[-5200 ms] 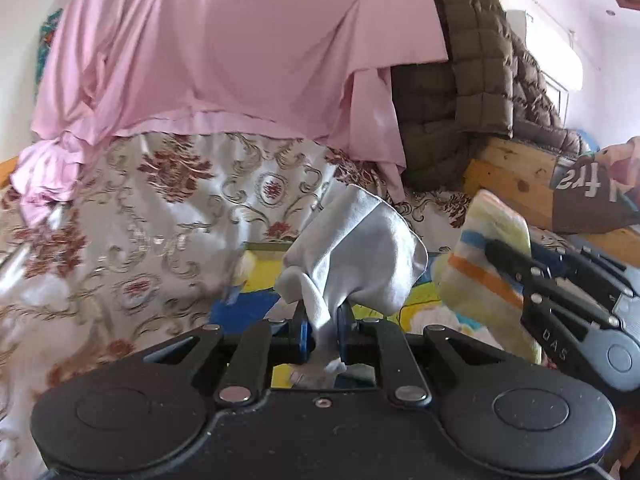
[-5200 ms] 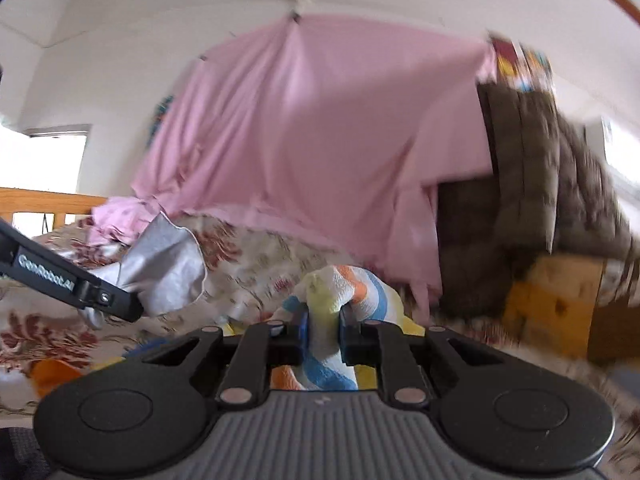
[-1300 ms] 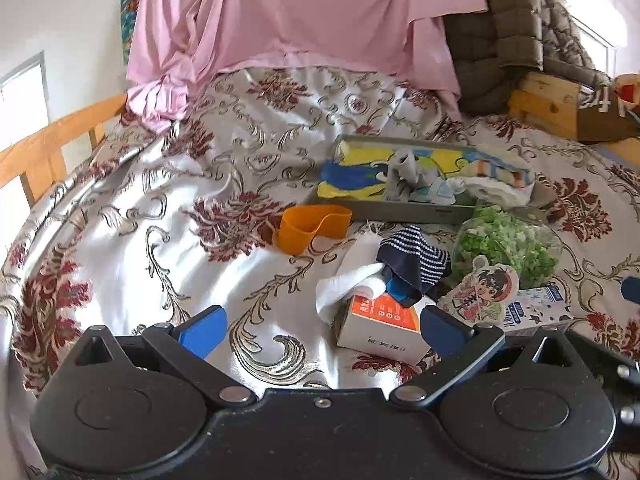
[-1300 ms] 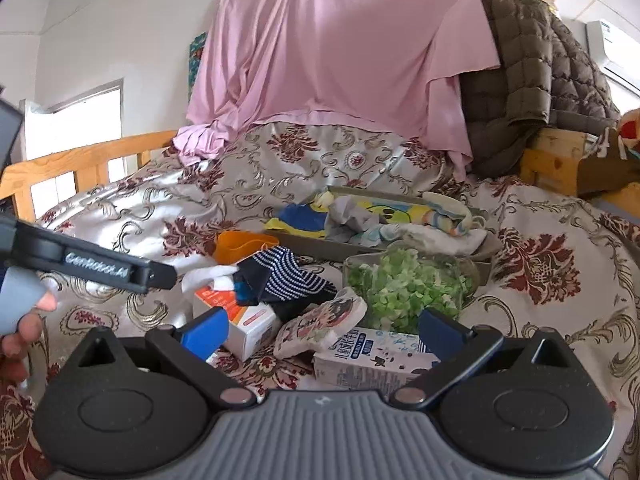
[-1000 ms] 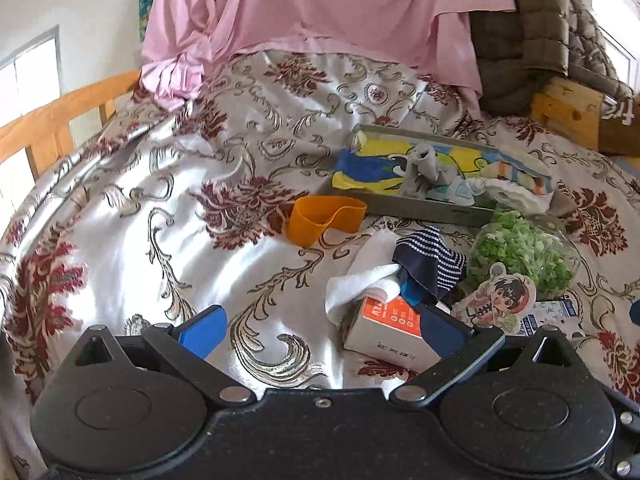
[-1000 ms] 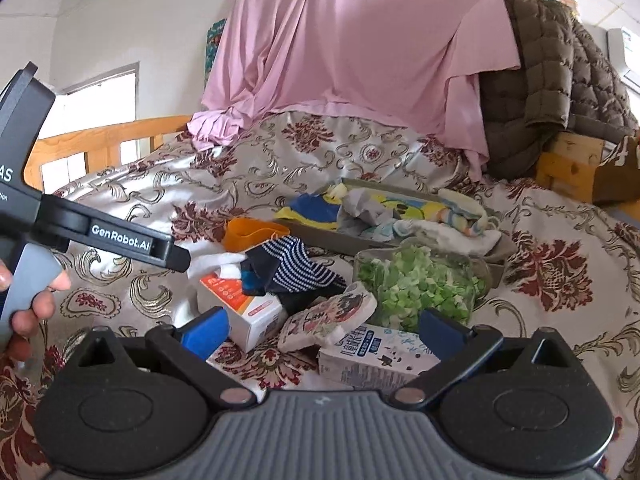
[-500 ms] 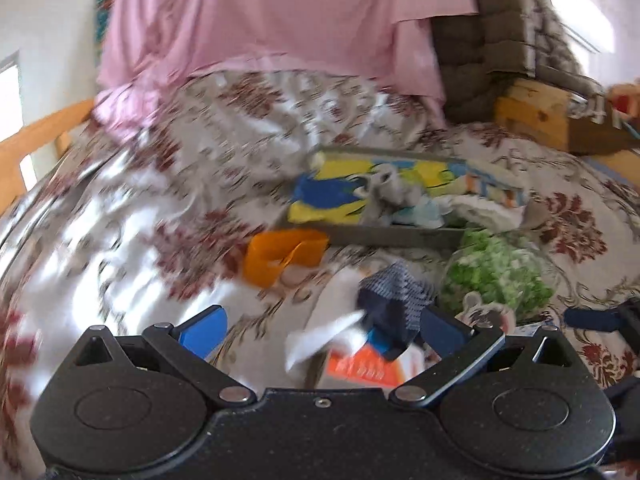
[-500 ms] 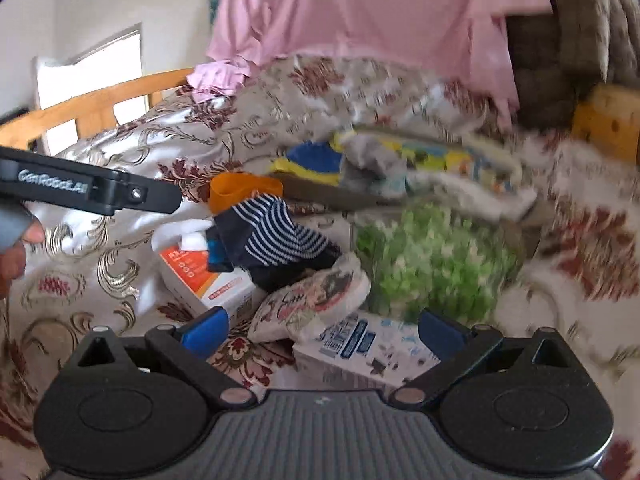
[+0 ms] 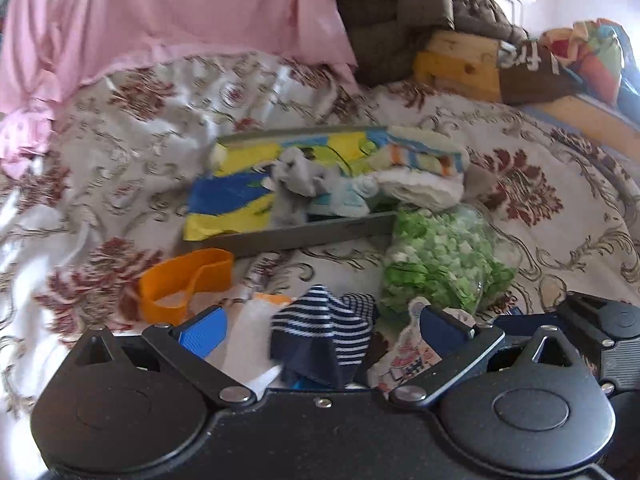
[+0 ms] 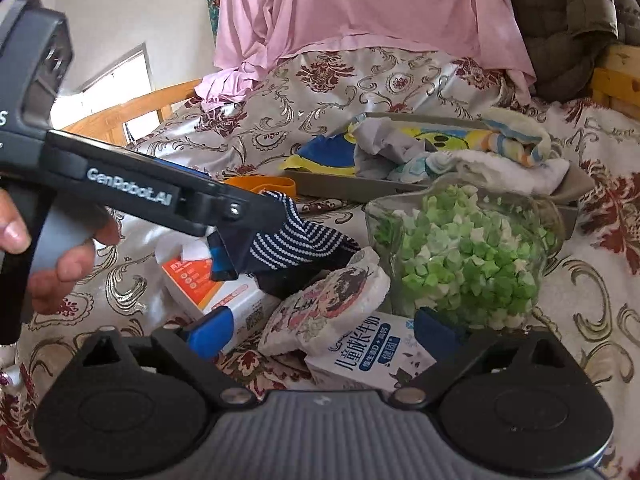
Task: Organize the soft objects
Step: 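Grasp the navy-and-white striped sock with the left gripper, then grasp the cartoon-print foil pouch with right gripper while left gripper holds the sock, then lift the sock and foil pouch and carry both toward the tray, then lower the sock and pouch into the tray and open both grippers, then move both grippers back over the orange band and white tissue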
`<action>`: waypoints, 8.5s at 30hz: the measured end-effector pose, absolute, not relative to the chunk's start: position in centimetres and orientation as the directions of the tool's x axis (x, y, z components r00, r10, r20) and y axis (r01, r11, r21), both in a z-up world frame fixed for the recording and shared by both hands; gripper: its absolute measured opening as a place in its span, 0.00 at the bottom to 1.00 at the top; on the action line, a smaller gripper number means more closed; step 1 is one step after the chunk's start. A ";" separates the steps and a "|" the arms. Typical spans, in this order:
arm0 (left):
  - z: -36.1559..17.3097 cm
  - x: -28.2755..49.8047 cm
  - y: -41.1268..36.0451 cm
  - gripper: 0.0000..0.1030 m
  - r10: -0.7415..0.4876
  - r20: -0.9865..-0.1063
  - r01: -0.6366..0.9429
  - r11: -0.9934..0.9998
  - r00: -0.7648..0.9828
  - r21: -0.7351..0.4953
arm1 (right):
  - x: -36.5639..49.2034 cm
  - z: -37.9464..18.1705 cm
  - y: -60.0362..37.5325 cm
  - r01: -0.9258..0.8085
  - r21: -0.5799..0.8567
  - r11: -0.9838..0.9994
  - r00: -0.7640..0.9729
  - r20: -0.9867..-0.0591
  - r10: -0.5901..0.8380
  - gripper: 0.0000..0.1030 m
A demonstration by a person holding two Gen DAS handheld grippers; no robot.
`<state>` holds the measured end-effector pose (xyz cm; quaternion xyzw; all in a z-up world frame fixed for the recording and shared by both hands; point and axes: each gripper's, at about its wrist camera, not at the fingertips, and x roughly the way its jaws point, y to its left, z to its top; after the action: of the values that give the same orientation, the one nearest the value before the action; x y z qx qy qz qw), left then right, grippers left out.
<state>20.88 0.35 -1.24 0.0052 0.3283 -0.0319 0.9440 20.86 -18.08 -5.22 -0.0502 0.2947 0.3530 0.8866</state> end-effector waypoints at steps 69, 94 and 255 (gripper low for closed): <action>-3.5 14.5 -2.2 0.03 -0.076 -0.696 0.111 0.994 0.714 0.005 | 15.0 -3.4 -16.9 -0.680 -0.131 0.722 0.677 -0.492 0.548 0.14; -0.1 11.8 -2.1 0.01 0.058 -0.483 0.008 0.991 0.874 0.133 | 12.4 -2.9 -16.3 -0.565 -0.378 0.734 0.825 -0.269 0.497 0.13; 8.1 8.5 9.0 0.99 0.277 -0.574 -0.162 0.956 0.771 0.244 | 16.4 -1.5 -7.9 -0.762 -0.048 0.646 0.603 -0.418 0.680 1.00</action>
<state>8.54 8.97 8.07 0.0903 0.3178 0.1171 0.9365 16.42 -7.90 -1.53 -0.1111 0.1844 0.4057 0.8883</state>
